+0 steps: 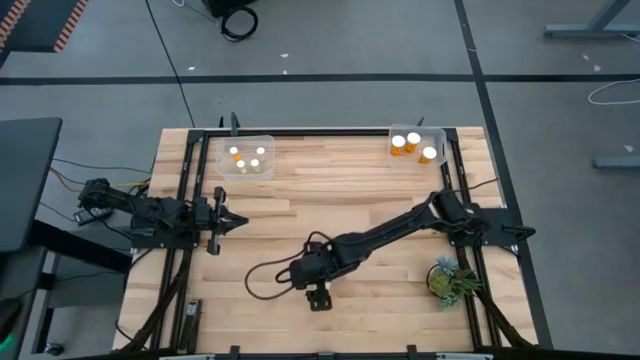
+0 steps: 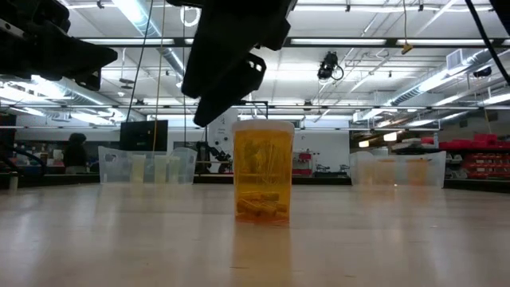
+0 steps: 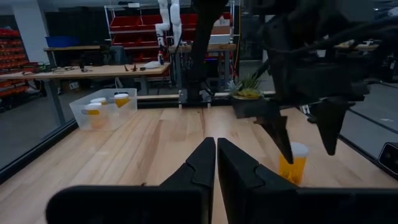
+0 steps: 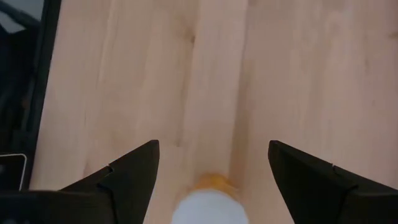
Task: Pick and place medicine bottles into bin by pill shape (circle, oval)
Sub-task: Put the orange capsule bottle into the right transparent bin
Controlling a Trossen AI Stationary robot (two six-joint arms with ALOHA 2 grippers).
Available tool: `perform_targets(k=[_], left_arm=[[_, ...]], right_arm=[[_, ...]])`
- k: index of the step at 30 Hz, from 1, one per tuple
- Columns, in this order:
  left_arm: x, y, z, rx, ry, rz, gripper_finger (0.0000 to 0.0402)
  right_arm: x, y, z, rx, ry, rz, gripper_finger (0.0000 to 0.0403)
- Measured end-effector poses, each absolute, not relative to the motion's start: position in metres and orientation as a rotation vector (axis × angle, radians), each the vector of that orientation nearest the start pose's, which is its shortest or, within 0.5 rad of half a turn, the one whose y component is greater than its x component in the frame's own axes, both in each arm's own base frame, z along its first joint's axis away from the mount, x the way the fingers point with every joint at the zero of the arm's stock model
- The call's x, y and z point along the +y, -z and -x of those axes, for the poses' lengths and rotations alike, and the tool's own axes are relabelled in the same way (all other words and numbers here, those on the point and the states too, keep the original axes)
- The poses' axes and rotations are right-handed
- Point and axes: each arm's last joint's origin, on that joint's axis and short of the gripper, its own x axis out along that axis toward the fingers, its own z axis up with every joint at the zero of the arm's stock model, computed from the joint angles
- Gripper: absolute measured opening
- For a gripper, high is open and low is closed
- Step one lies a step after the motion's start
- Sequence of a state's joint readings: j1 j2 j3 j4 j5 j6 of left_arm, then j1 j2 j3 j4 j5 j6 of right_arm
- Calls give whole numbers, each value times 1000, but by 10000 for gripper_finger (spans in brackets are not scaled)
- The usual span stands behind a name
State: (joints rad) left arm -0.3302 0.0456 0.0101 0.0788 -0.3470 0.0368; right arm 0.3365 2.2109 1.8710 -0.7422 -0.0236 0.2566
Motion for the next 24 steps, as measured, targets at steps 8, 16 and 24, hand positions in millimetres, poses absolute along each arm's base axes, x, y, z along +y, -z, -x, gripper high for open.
perform_targets(k=[8,16,24], left_arm=[[-23,-171,-96,-41,-17,-22,35],[-23,-171,-96,-41,-17,-23,28],[-23,-171,-96,-40,-17,-23,25]], right_arm=[[171,-190,-448,1140,-237,23,307],[169,-185,-444,1181,-203,109,304],[167,-185,-438,1250,-191,97,290]])
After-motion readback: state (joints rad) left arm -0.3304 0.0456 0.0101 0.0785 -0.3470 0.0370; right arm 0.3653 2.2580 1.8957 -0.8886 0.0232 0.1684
